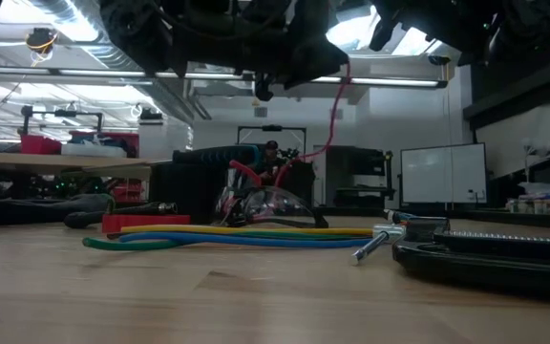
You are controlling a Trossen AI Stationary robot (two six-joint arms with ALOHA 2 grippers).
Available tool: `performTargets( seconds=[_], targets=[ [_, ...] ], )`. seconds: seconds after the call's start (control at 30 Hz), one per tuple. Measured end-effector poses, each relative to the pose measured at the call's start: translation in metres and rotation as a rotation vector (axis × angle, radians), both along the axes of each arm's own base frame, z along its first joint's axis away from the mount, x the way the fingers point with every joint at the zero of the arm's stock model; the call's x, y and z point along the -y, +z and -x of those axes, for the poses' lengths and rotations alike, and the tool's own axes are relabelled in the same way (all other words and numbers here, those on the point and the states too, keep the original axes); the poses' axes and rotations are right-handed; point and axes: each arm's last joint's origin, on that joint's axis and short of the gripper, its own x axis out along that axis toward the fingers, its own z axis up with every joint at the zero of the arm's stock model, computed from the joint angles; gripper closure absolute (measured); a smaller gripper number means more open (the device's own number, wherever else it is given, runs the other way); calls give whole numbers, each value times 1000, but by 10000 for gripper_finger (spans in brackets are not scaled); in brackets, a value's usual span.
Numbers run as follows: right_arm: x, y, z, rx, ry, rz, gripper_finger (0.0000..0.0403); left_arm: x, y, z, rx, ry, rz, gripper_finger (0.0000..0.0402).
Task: Coil cords
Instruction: Coil the red wire onto the spool
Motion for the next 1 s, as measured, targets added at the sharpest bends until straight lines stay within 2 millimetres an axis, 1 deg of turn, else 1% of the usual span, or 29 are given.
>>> performTargets(
  seconds=[0.57, 0.7, 0.83, 1.0],
  targets=[
    [0, 4, 1, 44, -35, -13, 401, -2, -2, 0, -19, 3, 1, 313],
    [-6, 4, -1, 48, -15, -21, 401, -7, -2, 0, -18, 18, 2, 313],
    [-12, 4, -3, 62, -26, 7, 401, -10, -2, -1, -16, -27, 2, 313],
    [-12, 5, -3, 69, -59, -6, 401, -9, -2, -1, -13, -43, 10, 313]
  ],
)
